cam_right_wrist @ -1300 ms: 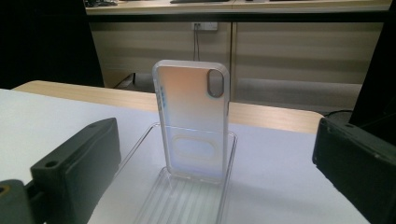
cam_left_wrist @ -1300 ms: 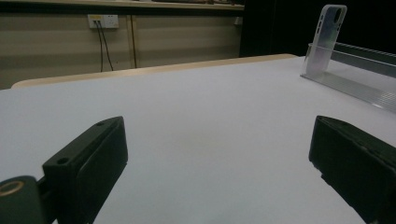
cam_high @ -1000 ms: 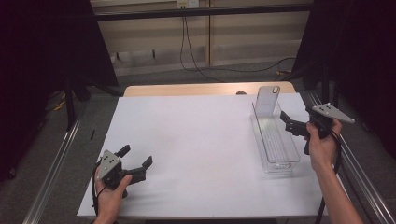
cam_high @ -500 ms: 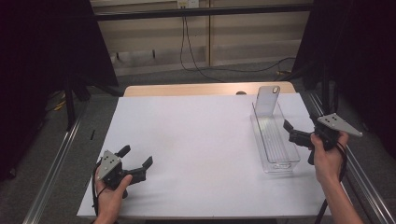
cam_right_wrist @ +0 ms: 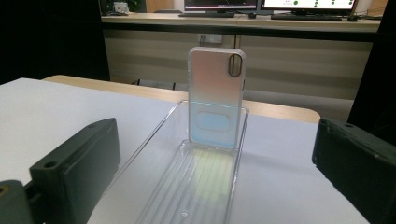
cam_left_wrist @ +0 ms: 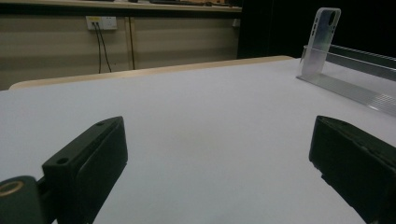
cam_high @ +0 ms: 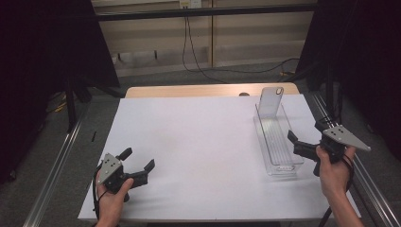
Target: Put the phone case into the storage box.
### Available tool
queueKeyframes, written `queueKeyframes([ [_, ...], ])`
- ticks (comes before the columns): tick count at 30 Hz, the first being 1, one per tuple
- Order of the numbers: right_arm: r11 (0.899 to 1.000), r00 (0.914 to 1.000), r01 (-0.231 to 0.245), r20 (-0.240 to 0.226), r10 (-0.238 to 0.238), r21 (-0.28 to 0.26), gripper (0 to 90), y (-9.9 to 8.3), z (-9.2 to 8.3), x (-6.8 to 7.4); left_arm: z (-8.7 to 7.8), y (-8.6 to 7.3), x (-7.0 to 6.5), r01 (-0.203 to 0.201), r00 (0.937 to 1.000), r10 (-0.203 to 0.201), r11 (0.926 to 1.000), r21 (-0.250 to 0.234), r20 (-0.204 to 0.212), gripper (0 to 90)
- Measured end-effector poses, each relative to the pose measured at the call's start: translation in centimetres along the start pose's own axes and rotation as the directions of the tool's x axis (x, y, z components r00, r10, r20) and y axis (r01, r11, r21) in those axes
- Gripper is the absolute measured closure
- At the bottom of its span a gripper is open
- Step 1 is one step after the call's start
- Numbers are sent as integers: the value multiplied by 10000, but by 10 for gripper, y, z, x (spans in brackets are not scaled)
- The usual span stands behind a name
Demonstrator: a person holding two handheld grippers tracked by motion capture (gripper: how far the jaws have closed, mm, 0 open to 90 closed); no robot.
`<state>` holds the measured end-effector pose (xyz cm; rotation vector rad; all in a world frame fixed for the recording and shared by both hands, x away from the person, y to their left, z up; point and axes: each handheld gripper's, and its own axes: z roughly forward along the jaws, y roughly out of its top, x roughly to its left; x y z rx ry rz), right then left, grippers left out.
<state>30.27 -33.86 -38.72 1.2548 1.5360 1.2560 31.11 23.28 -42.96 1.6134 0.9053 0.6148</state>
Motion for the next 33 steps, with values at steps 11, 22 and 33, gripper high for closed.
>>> queueKeyframes([
  [11,9999,10000,-49,86,50,-98,5,-11,-16,6,-5,-1,-1,-8,10000,8,10000,-3,-7,43],
  [22,10000,10000,-19,85,19,-41,1,-21,-32,15,-6,-1,-2,28,10000,-28,10000,-8,10,43],
  [33,9999,9998,70,165,-72,121,0,-33,-49,28,-7,-1,-3,19,10000,-19,10000,67,21,43],
])
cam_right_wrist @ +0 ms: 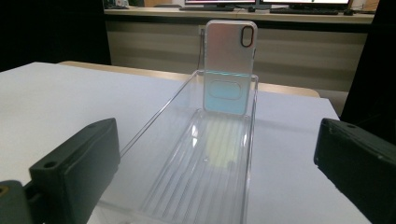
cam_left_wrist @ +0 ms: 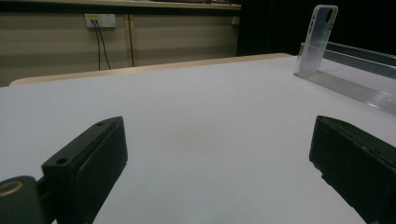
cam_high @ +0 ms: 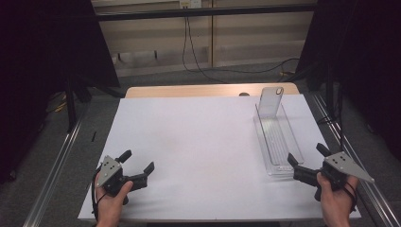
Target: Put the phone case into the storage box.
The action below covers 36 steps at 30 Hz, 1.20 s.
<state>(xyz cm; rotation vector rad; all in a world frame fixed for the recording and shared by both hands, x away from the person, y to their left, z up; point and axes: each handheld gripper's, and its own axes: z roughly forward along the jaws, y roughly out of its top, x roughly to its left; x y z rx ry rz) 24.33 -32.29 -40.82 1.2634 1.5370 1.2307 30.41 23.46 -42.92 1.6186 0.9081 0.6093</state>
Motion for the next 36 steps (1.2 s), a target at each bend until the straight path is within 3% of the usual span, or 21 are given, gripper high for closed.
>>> queueKeyframes([
  [10,10000,9999,69,131,-70,56,0,-18,-9,0,-2,0,0,-47,10000,47,10000,-23,-15,43],
  [15,9999,9998,-111,183,113,-116,4,-30,-13,-1,-3,0,1,-72,10000,72,10000,-45,-40,43],
  [18,9998,9998,41,187,-38,-173,2,-35,-15,2,-5,0,1,-42,10000,42,10000,-53,-65,43],
  [27,9997,9999,162,31,-162,200,5,-39,-14,2,-7,-3,0,-26,10000,25,9999,114,50,42],
  [36,9998,9998,196,-50,-196,64,4,-38,-10,2,-7,-4,1,-52,9999,56,9996,289,-112,33],
])
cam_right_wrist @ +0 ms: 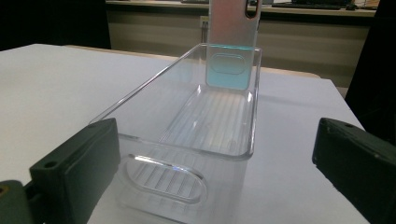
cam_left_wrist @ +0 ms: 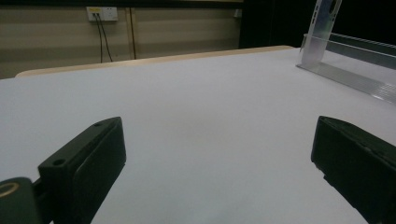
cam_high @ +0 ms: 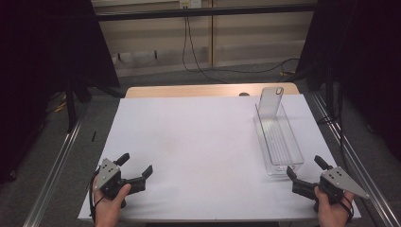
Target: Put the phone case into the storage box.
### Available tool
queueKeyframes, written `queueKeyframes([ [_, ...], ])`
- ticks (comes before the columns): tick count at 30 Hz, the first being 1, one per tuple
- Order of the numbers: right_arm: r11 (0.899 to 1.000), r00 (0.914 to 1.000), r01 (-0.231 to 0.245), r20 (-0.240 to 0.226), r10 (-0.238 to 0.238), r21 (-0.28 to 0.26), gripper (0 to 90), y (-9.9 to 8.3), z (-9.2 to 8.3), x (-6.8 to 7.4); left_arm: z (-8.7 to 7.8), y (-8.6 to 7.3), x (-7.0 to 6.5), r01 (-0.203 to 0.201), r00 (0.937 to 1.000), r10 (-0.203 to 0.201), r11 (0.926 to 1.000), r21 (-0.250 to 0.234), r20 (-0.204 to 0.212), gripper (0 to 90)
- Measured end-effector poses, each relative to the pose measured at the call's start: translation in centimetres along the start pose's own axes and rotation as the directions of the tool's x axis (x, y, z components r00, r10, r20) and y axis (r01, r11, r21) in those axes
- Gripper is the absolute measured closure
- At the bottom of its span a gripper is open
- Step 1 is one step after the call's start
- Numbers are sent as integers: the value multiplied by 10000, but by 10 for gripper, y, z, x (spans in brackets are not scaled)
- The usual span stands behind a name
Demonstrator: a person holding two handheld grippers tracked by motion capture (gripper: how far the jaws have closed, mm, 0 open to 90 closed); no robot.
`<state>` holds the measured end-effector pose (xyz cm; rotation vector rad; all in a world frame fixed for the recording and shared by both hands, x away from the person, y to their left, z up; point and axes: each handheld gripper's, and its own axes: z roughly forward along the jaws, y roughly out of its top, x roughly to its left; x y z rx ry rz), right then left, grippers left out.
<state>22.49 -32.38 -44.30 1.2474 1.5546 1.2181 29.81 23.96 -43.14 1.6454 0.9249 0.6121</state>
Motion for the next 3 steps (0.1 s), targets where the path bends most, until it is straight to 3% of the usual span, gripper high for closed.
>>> queueKeyframes([
  [3,10000,10000,79,-36,-79,20,3,0,1,1,-1,0,1,57,10000,-58,10000,-52,-56,32],
])
